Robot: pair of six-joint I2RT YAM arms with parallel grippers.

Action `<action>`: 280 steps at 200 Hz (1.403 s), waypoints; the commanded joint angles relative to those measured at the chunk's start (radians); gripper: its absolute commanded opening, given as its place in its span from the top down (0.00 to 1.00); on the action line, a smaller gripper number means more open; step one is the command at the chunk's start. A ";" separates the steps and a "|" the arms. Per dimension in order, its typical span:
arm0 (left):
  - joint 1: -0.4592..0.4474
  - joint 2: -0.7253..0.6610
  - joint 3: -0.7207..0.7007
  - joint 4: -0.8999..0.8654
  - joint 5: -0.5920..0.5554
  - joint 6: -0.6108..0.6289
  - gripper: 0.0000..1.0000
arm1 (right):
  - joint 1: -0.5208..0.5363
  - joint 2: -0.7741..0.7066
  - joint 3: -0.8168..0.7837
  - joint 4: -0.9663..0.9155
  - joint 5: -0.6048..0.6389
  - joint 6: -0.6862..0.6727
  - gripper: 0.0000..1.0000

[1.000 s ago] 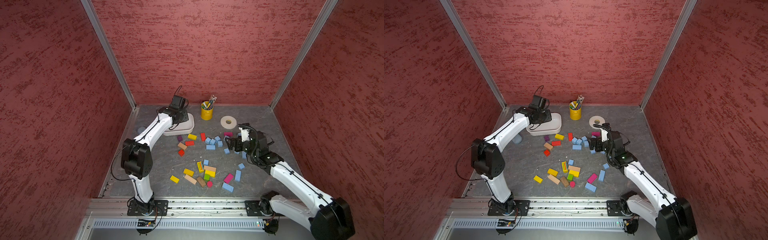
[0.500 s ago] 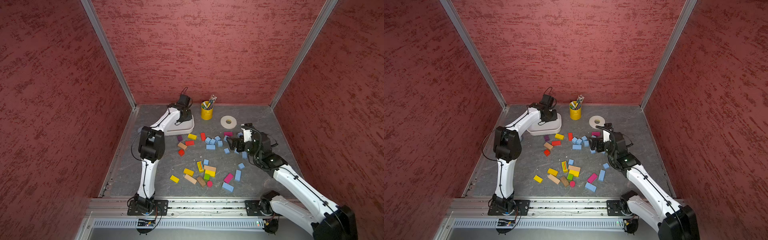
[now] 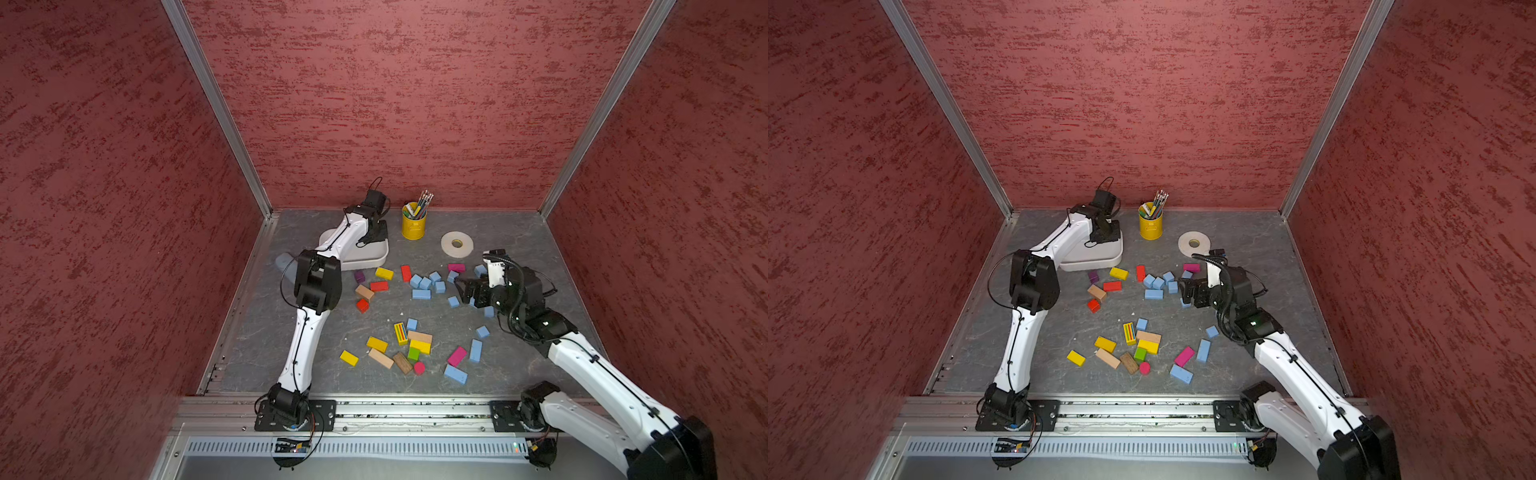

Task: Pick out the blue building blocks
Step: Place the building block in the storage box.

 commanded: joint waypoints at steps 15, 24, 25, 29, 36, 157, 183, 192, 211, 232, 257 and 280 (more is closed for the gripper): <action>-0.002 0.042 0.059 -0.058 -0.006 0.018 0.79 | 0.006 -0.015 0.021 -0.027 0.018 0.000 0.01; -0.002 0.047 0.058 -0.060 -0.006 0.020 0.78 | 0.007 -0.016 0.019 -0.027 0.018 0.002 0.01; -0.002 0.047 0.059 -0.060 -0.007 0.020 0.77 | 0.007 -0.017 0.018 -0.027 0.019 0.002 0.01; -0.002 0.048 0.060 -0.060 -0.008 0.020 0.77 | 0.006 -0.018 0.018 -0.027 0.019 0.002 0.01; -0.002 0.053 0.060 -0.060 -0.007 0.020 0.75 | 0.007 -0.018 0.016 -0.027 0.019 0.003 0.01; 0.015 0.096 0.072 -0.060 -0.013 0.011 0.51 | 0.007 -0.027 0.001 -0.028 0.019 0.004 0.01; 0.015 0.088 0.087 -0.076 -0.010 0.006 0.44 | 0.006 -0.030 0.000 -0.029 0.018 0.005 0.01; 0.014 0.073 0.090 -0.080 -0.008 0.005 0.39 | 0.007 -0.033 -0.001 -0.028 0.018 0.006 0.01; 0.009 0.014 0.087 -0.080 -0.011 0.010 0.32 | 0.007 -0.035 -0.002 -0.028 0.022 0.005 0.01; 0.001 -0.080 0.072 -0.077 -0.015 0.016 0.26 | 0.007 -0.035 -0.003 -0.025 0.031 0.007 0.01; -0.013 -0.254 -0.051 -0.017 -0.010 0.017 0.17 | 0.007 -0.035 -0.009 -0.021 0.068 0.014 0.01; -0.031 -0.455 -0.238 0.088 -0.013 0.014 0.09 | 0.006 -0.031 -0.011 -0.019 0.123 0.019 0.01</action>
